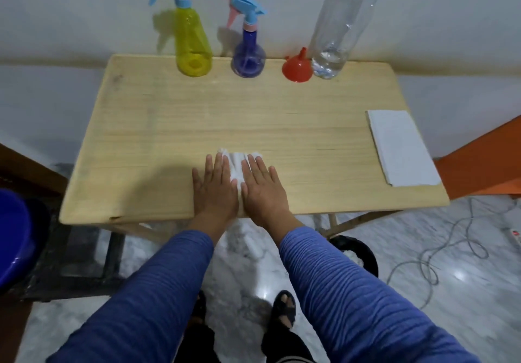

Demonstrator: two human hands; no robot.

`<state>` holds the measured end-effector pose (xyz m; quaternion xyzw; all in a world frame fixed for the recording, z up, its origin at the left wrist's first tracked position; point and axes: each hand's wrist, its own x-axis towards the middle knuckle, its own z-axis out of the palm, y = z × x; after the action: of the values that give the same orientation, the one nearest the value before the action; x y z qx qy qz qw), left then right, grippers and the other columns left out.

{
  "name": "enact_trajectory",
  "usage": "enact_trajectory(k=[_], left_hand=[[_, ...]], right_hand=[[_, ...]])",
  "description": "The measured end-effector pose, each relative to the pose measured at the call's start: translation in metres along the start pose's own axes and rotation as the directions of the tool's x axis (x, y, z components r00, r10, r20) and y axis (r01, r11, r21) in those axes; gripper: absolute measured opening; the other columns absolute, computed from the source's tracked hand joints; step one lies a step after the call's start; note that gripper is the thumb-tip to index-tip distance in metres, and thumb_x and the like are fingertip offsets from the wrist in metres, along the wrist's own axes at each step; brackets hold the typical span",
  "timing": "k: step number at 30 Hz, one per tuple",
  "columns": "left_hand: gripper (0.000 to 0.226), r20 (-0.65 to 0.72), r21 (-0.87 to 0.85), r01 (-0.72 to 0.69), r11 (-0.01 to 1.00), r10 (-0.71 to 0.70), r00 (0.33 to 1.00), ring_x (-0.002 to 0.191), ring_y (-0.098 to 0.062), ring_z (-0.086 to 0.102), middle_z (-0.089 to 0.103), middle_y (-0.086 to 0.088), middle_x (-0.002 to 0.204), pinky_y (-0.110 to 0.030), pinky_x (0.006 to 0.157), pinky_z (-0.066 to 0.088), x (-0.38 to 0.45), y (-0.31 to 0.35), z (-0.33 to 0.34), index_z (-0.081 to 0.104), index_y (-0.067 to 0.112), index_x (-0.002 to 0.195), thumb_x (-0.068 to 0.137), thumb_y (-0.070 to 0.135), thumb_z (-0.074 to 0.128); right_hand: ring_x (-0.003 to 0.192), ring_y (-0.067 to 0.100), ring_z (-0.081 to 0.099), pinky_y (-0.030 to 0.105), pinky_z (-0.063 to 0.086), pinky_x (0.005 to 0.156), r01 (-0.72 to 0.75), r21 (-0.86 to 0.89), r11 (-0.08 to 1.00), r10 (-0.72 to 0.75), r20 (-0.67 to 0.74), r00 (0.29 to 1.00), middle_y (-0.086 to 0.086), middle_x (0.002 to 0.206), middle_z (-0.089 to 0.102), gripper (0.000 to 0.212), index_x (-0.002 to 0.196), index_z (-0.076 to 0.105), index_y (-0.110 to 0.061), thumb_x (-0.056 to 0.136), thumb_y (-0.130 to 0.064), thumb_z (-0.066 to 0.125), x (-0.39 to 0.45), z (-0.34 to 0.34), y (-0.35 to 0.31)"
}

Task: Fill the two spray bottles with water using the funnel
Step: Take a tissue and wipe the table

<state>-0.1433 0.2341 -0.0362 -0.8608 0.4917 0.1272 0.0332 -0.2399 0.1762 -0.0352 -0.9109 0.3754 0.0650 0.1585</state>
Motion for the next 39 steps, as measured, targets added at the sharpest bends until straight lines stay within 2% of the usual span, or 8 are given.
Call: enact_trajectory(k=[10, 14, 21, 25, 27, 31, 35, 39], left_hand=[[0.058, -0.079, -0.069, -0.226, 0.972, 0.221, 0.972, 0.146, -0.024, -0.009, -0.007, -0.005, 0.159, -0.05, 0.114, -0.007, 0.015, 0.183, 0.019, -0.002, 0.01, 0.149, 0.096, 0.034, 0.001], [0.068, -0.056, -0.084, -0.22, 0.972, 0.216, 0.975, 0.144, -0.027, 0.016, 0.019, -0.007, 0.156, -0.053, 0.113, 0.01, 0.001, 0.22, 0.024, 0.023, 0.006, 0.147, 0.09, 0.035, 0.002], [0.056, -0.039, -0.038, -0.34, 0.94, 0.339, 0.94, 0.146, -0.02, -0.008, -0.007, -0.001, 0.159, -0.049, 0.114, -0.007, -0.013, 0.199, 0.022, 0.0, 0.012, 0.15, 0.101, 0.035, 0.015], [0.088, 0.004, -0.067, -0.366, 0.928, 0.367, 0.93, 0.146, -0.016, -0.006, -0.001, 0.004, 0.159, -0.051, 0.112, -0.011, -0.023, 0.17, 0.022, 0.004, 0.016, 0.15, 0.077, 0.062, -0.01], [0.095, -0.021, -0.115, -0.409, 0.905, 0.41, 0.912, 0.146, -0.017, 0.004, 0.009, 0.002, 0.158, -0.054, 0.112, -0.006, -0.027, 0.153, 0.022, 0.014, 0.014, 0.15, 0.074, 0.068, -0.002], [0.063, -0.131, -0.048, -0.515, 0.856, 0.506, 0.853, 0.129, -0.026, 0.047, 0.054, -0.01, 0.135, -0.071, 0.098, 0.03, -0.033, 0.13, 0.024, 0.054, 0.009, 0.13, 0.081, 0.047, 0.041], [0.042, -0.082, -0.157, -0.463, 0.872, 0.456, 0.886, 0.143, -0.012, 0.018, 0.034, 0.008, 0.15, -0.053, 0.113, -0.004, -0.039, 0.122, 0.021, 0.042, 0.031, 0.139, 0.097, 0.034, 0.042], [0.033, -0.14, -0.21, -0.482, 0.851, 0.462, 0.876, 0.135, -0.011, 0.031, 0.048, 0.011, 0.138, -0.048, 0.114, 0.002, -0.047, 0.121, 0.005, 0.053, 0.035, 0.129, 0.098, 0.033, 0.042]], right_hand=[[0.147, 0.017, -0.011, 0.036, -0.007, 0.118, -0.181, -0.025, 0.983, 0.18, -0.012, 0.984, 0.002, 0.16, -0.009, 0.055, 0.15, -0.002, -0.013, 0.101, -0.03, 0.015, -0.052, -0.034, 0.178], [0.147, 0.016, -0.013, 0.036, -0.007, 0.119, -0.245, 0.006, 0.97, 0.245, -0.004, 0.97, 0.002, 0.159, -0.011, 0.055, 0.15, -0.004, -0.013, 0.102, -0.035, 0.013, -0.074, -0.036, 0.2], [0.146, 0.018, -0.015, 0.032, -0.012, 0.115, -0.265, 0.103, 0.959, 0.269, -0.029, 0.963, 0.004, 0.159, -0.013, 0.055, 0.15, -0.004, -0.012, 0.103, -0.032, 0.016, -0.096, -0.024, 0.186], [0.147, 0.018, -0.01, 0.029, -0.01, 0.114, -0.214, 0.253, 0.944, 0.234, -0.05, 0.971, 0.003, 0.16, -0.005, 0.058, 0.151, 0.003, -0.017, 0.102, -0.037, 0.027, -0.107, -0.019, 0.181], [0.148, 0.018, -0.002, 0.032, -0.004, 0.116, -0.184, 0.379, 0.907, 0.239, -0.103, 0.966, 0.002, 0.159, 0.009, 0.062, 0.15, 0.016, -0.019, 0.098, -0.037, 0.043, -0.115, -0.017, 0.182], [0.144, 0.022, 0.022, 0.034, 0.02, 0.118, -0.146, 0.434, 0.889, 0.274, -0.25, 0.929, 0.006, 0.149, 0.038, 0.053, 0.138, 0.047, -0.017, 0.087, -0.012, 0.064, -0.129, -0.009, 0.181], [0.129, 0.028, 0.047, 0.025, 0.031, 0.105, -0.213, 0.443, 0.871, 0.386, -0.348, 0.854, 0.011, 0.128, 0.061, 0.029, 0.116, 0.067, -0.009, 0.088, -0.003, 0.06, -0.134, -0.013, 0.172], [0.117, 0.026, 0.054, 0.026, 0.037, 0.099, -0.274, 0.444, 0.853, 0.426, -0.289, 0.857, 0.008, 0.118, 0.067, 0.027, 0.111, 0.069, -0.011, 0.084, -0.011, 0.068, -0.14, -0.024, 0.171]])
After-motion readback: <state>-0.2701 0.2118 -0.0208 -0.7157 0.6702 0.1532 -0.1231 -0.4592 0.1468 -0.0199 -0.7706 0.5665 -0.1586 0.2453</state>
